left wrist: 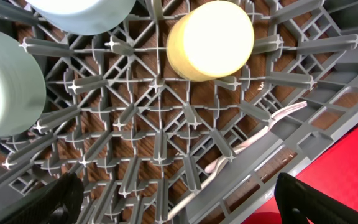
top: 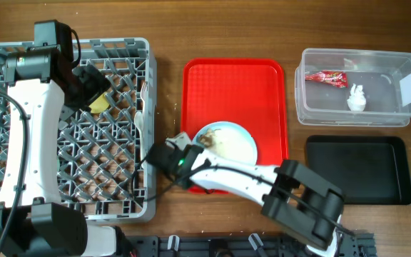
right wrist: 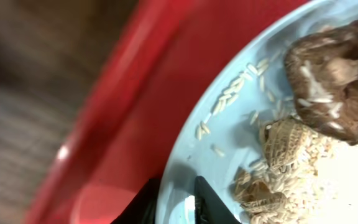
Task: Sort waste into correct bins and load items into the dishwasher rack
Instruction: 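Move the right gripper to the light blue plate and grip its rim, then lift the plate and carry it over the black tray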
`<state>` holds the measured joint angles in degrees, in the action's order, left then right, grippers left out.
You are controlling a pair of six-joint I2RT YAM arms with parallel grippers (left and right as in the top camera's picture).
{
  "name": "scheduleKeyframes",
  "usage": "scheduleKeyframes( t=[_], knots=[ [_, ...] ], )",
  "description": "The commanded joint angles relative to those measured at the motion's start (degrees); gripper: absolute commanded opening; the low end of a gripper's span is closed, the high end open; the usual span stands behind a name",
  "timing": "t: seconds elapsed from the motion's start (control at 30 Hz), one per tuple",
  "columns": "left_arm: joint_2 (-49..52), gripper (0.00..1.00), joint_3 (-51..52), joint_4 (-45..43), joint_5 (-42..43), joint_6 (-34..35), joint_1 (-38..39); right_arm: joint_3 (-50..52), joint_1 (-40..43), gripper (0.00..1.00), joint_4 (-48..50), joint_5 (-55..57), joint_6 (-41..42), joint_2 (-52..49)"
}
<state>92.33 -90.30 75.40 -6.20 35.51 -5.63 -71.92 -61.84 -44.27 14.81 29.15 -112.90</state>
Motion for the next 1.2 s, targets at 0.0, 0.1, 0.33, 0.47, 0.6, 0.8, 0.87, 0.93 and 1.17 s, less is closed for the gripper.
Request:
scheduleKeyframes(
  t=[0.0, 0.1, 0.33, 0.47, 0.6, 0.8, 0.87, 0.93, 1.17],
  knots=[
    [0.20, 1.00, 0.31, -0.13, -0.94, 0.98, -0.28, 0.63, 4.28, 0.19, -0.46, 2.08, -0.20, -0.81],
    [0.20, 1.00, 0.31, -0.13, -0.94, 0.98, -0.28, 0.63, 8.37, 0.20, -0.31, 2.73, -0.52, -0.81],
    [0.20, 1.00, 0.31, -0.13, -0.94, 0.98, -0.28, 0.59, 12.76, 0.25, 2.75, -7.02, 2.34, -0.92],
    [0.20, 1.00, 0.31, -0.13, -0.94, 0.98, -0.28, 0.59, 10.25, 0.18, 2.62, -5.18, 4.46, -1.57],
    [0.20, 1.00, 0.31, -0.13, -0.94, 0.98, -0.28, 0.59, 10.05, 0.04, 1.40, 0.55, 5.95, -3.17],
    [0.20, 1.00, 0.31, -0.13, -0.94, 1.01, -0.28, -4.79, 10.05, 0.04, -8.44, 5.79, 10.49, -3.13],
    [0.20, 1.00, 0.31, -0.13, -0.94, 0.98, -0.28, -8.39, 10.12, 0.04, -12.94, 6.40, 12.09, -3.13],
    [0.20, 1.00, 0.31, -0.13, -0.94, 0.98, -0.28, -11.69, 10.34, 0.04, -17.64, 6.64, 15.04, -3.13],
    [0.20, 1.00, 0.31, -0.13, -0.94, 0.98, -0.28, -19.82, 14.93, 0.04, -31.08, 7.30, 22.43, -3.13]
  ],
)
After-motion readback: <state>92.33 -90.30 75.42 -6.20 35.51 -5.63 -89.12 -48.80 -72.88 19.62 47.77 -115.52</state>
